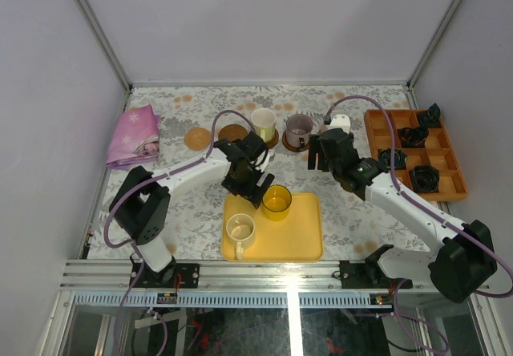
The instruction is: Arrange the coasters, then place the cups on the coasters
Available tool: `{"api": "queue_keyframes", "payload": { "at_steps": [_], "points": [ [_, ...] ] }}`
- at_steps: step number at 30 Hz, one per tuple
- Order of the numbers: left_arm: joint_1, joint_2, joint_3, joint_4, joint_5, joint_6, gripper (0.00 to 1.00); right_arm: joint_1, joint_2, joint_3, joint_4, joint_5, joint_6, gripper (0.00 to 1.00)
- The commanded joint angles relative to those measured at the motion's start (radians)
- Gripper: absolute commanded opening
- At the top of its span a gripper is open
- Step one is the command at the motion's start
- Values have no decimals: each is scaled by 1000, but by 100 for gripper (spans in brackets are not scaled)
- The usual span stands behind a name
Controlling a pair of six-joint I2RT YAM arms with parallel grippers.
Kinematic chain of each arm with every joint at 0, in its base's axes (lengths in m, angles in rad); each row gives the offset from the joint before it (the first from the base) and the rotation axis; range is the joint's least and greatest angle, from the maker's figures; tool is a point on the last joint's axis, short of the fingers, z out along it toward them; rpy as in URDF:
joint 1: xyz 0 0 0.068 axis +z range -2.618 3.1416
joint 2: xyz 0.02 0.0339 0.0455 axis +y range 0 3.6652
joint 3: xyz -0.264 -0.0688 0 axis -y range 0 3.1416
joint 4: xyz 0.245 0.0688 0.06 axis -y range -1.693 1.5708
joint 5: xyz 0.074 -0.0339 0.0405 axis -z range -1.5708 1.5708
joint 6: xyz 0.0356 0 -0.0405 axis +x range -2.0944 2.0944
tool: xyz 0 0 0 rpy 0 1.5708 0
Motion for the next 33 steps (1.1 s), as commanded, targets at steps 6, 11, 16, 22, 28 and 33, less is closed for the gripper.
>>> {"api": "queue_keyframes", "payload": {
  "at_steps": [6, 11, 16, 22, 28, 33],
  "points": [
    [-31, -16, 46, 132, 89, 90, 85, -7, -17, 7, 52, -15, -9, 77],
    [-62, -6, 60, 142, 106, 137, 87, -7, -19, 2, 57, -18, -5, 77],
    [-77, -1, 38, 186, 153, 206, 90, -7, -14, -2, 55, -23, 0, 77],
    [-75, 14, -6, 260, 196, 301, 96, -7, -14, -11, 55, -21, 3, 77],
    [-73, 75, 25, 275, 279, 353, 96, -7, -10, -9, 53, -15, 3, 77],
    [-73, 73, 32, 283, 370, 369, 96, -7, -7, -8, 52, -9, 1, 77]
  ]
}}
